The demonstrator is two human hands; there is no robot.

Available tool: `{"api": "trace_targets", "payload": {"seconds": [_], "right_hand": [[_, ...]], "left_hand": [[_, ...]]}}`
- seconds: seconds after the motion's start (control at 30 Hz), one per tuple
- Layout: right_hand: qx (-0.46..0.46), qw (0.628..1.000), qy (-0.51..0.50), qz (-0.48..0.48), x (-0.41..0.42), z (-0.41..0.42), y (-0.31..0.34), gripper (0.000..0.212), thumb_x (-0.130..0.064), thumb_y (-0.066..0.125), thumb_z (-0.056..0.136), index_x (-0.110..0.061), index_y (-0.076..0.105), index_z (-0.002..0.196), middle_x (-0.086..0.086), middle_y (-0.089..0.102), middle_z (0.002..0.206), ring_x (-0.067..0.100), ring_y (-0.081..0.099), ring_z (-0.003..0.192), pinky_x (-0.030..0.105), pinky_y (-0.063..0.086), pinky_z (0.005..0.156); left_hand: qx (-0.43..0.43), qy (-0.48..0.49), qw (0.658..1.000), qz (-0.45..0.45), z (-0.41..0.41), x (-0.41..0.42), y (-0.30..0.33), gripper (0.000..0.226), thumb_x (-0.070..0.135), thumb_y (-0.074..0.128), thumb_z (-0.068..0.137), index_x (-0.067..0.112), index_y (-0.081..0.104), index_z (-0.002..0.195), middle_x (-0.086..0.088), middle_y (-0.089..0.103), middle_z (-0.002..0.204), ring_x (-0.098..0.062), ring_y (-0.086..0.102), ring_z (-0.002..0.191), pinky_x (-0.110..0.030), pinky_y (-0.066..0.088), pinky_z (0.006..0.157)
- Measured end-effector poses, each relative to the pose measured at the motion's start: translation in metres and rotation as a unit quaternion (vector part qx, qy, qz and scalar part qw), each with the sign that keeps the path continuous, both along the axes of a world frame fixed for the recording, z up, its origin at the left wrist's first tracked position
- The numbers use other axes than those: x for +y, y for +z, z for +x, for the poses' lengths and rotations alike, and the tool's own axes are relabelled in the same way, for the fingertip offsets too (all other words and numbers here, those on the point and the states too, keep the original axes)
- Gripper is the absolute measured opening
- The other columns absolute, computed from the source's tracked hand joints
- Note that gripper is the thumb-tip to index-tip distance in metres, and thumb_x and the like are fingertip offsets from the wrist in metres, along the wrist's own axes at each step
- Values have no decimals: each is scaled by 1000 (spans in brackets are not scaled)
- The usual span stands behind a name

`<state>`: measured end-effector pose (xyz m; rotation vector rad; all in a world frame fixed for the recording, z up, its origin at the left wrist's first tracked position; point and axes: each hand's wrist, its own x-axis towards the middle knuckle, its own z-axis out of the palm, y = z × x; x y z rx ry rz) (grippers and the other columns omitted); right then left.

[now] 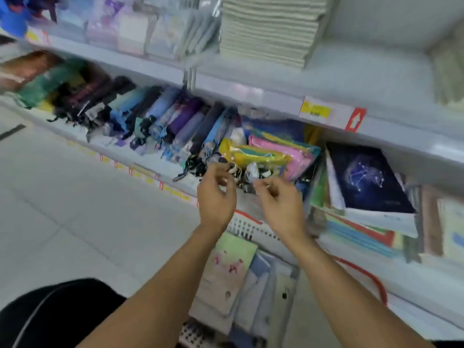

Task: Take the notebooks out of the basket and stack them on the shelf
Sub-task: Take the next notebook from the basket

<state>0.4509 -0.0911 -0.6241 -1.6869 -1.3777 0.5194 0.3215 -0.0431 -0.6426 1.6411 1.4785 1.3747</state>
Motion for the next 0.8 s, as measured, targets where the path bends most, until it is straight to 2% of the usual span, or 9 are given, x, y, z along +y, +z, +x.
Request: {"api": "trace_targets", "payload": {"seconds": [0.07,0.13,0.2,0.27,0.33,0.5,0.63,0.7,0.8], "right_hand": [[-40,964,17,-261,-32,-11,-94,52,-67,62,79,-15,62,89,-7,57,79,14,58,79,28,41,60],[-22,928,9,-372,-63,-18,-156,62,-69,68,72,-15,61,102,2,61,95,23,63,90,29,44,67],[50,904,-25,-423,-86,-25,-182,56,-63,74,73,-15,55,95,5,54,86,21,60,75,29,39,64],[91,891,-66,-441,-96,-34,-192,54,-59,77,72,-17,46,82,1,46,74,16,51,62,28,34,56],[99,885,-87,-446,-96,-45,-196,58,-61,79,66,-14,48,77,1,53,70,15,53,59,26,37,51],[121,868,-123,-466,-91,-61,-200,51,-45,85,69,-9,67,99,7,71,98,24,68,85,26,50,65],[76,869,-110,-477,-93,-46,-194,34,-29,84,76,-8,65,95,6,64,92,28,67,94,29,49,71],[79,882,-70,-459,-98,-24,-189,27,-21,82,78,-7,71,100,9,69,97,28,67,90,28,48,71],[256,884,-2,-390,-110,2,-177,27,-2,75,82,-2,70,109,15,71,114,20,67,85,28,53,73]], "left_hand": [[44,50,979,-193,-29,-53,-86,23,10,61,86,11,56,108,-5,65,92,-25,64,87,-38,53,77],[61,99,929,-350,-57,-91,-140,35,8,64,83,5,55,117,-15,64,110,-34,62,102,-40,52,89],[93,97,887,-442,-71,-108,-164,49,13,66,82,4,52,128,-17,61,123,-34,59,112,-38,50,96],[122,63,862,-488,-71,-109,-173,54,17,66,82,4,50,132,-17,59,127,-33,58,117,-33,49,97],[163,5,839,-519,-64,-106,-173,45,15,58,88,4,51,131,-14,58,128,-31,56,118,-31,46,94],[191,-30,828,-526,-66,-111,-169,37,8,56,83,0,57,119,-13,60,123,-32,58,113,-30,47,92],[169,-38,830,-530,-64,-117,-161,45,14,64,85,7,50,127,-11,57,125,-29,54,118,-29,43,88],[121,-32,819,-560,-63,-119,-160,49,26,75,81,8,54,122,-5,57,119,-26,55,115,-27,42,83],[-54,-80,780,-618,-61,-120,-152,39,33,87,69,13,69,99,0,70,106,-21,65,102,-32,53,86]]}}
